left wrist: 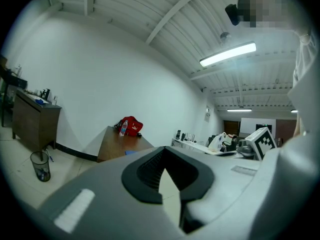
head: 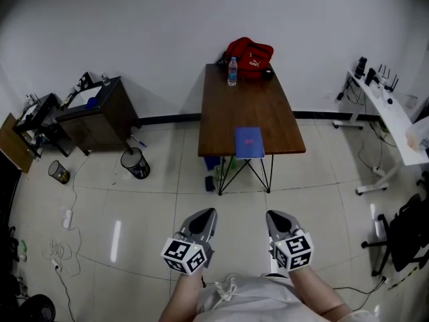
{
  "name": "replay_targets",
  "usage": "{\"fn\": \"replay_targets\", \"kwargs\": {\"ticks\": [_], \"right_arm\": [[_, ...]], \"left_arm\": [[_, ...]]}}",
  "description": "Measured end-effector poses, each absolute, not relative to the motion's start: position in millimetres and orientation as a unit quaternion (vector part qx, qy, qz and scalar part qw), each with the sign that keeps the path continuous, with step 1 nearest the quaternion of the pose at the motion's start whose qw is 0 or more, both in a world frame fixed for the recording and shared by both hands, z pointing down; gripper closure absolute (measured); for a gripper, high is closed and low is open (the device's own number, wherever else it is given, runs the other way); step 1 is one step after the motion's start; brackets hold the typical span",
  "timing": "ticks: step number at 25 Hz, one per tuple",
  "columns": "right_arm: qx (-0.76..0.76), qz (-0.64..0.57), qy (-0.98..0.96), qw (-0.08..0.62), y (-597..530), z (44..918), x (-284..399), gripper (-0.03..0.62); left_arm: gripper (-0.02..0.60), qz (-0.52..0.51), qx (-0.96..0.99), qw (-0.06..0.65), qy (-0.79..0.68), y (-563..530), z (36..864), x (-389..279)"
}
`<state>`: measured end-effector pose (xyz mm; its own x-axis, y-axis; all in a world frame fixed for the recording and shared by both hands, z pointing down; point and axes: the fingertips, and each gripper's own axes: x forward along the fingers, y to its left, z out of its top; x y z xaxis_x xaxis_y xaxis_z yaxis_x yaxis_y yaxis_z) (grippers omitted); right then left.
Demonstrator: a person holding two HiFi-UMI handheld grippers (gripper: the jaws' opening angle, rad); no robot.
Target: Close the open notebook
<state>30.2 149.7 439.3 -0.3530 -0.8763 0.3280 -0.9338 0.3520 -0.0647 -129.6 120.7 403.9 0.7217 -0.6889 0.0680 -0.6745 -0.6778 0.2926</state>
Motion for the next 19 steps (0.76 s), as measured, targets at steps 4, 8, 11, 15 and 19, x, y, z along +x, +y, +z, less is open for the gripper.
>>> {"fn": "replay_targets", "kwargs": {"ticks": [4,8,11,15,19], "right_arm": [[0.561,0.121,-0.811,0.113,151.2,438.2,32.8,0.588],[0.562,0.123,-0.810,0.111,152.8,437.4,35.0,0.588],[0.562,0.123,-0.811,0.107,153.3,438.0,33.5,0.588],[0.559,0.123,-0.813,0.106,156.7,438.7,30.7,0.588],[0.559,0.127,-0.812,0.108,160.3,439.8,31.7,0.588]], "left_arm": [[0.575,-0.026,0.920,0.144,-0.364,123.3,400.4,-127.4],[0.575,-0.024,0.921,0.141,-0.361,124.5,398.8,-125.9],[0.575,-0.020,0.922,0.140,-0.361,124.6,401.4,-126.9],[0.575,-0.016,0.921,0.145,-0.361,127.4,405.9,-129.1],[0.575,-0.013,0.921,0.149,-0.359,130.6,407.9,-128.7]]}}
